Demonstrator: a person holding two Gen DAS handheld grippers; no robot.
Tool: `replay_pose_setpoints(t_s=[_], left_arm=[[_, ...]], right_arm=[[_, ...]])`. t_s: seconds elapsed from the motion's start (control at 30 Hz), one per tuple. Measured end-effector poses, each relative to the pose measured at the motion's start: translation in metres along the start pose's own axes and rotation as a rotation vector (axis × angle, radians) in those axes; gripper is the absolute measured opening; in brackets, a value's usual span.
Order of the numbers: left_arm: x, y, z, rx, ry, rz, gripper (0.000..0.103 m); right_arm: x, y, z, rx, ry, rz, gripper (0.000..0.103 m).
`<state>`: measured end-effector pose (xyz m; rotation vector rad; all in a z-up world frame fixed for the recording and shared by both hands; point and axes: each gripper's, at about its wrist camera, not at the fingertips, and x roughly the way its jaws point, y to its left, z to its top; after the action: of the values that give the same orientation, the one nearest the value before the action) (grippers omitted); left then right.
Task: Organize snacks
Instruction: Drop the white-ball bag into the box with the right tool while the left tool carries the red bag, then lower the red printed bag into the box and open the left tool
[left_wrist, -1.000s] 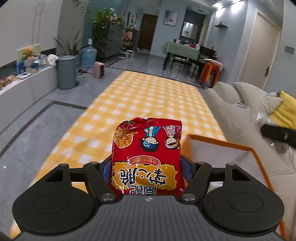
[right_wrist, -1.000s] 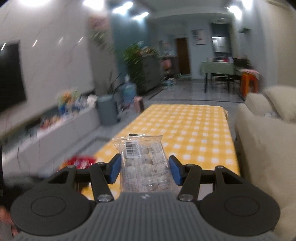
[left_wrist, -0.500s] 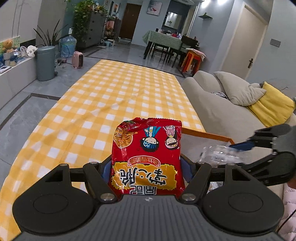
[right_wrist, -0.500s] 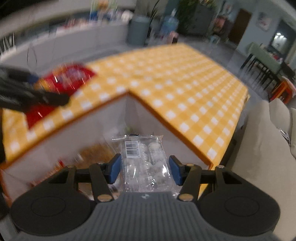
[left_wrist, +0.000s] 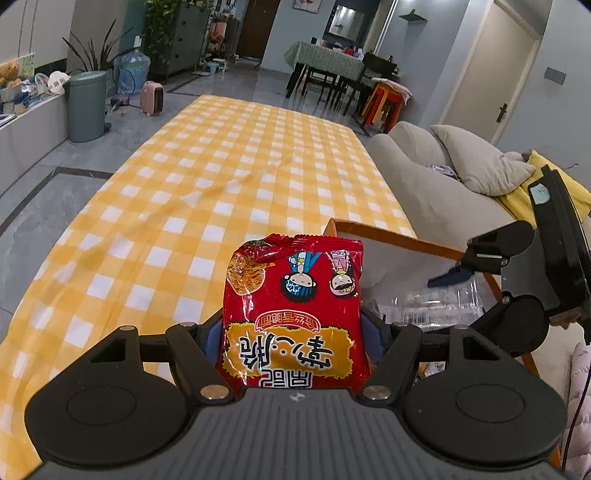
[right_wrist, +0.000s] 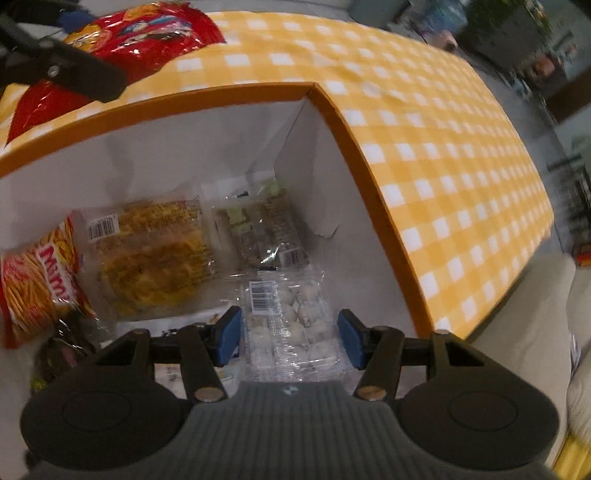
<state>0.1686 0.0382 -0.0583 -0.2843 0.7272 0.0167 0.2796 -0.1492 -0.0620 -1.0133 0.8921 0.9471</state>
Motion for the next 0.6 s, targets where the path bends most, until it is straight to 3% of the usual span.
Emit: replay_pose_setpoints(t_s=[0.17,0.23,0.4,0.5,0.6], left_arm=[[0.0,0.001,-0.001,-0.004,0.001,-0.008,0.081],[0.001,0.001,0.0,-0.009,0.005,-0.011,0.081],[-0.004,-0.004,0.002,-0.003,0.002,-0.027,0.081],[-0.011,-0.009,0.004,0.006,-0.009,-0.05,0.081],[-0.016,-0.014,0.007,-0.001,-0.007,-0.072,0.081]], right_arm=[[0.006,-0.005,-0.013,-0.037,-0.034,-0.024,0.072],[0.001,-0.009,-0.018,-0.001,-0.063,-0.025,0.099],[-0.031,-0.022,-0.033,0.114,-0.179,-0.024,0.099],[-0.052,-0.024,-0.036,0.22,-0.236,-0.136,0.099],[-0.072,-0.026,-0.038,0.414,-0.249,-0.279,0.1]])
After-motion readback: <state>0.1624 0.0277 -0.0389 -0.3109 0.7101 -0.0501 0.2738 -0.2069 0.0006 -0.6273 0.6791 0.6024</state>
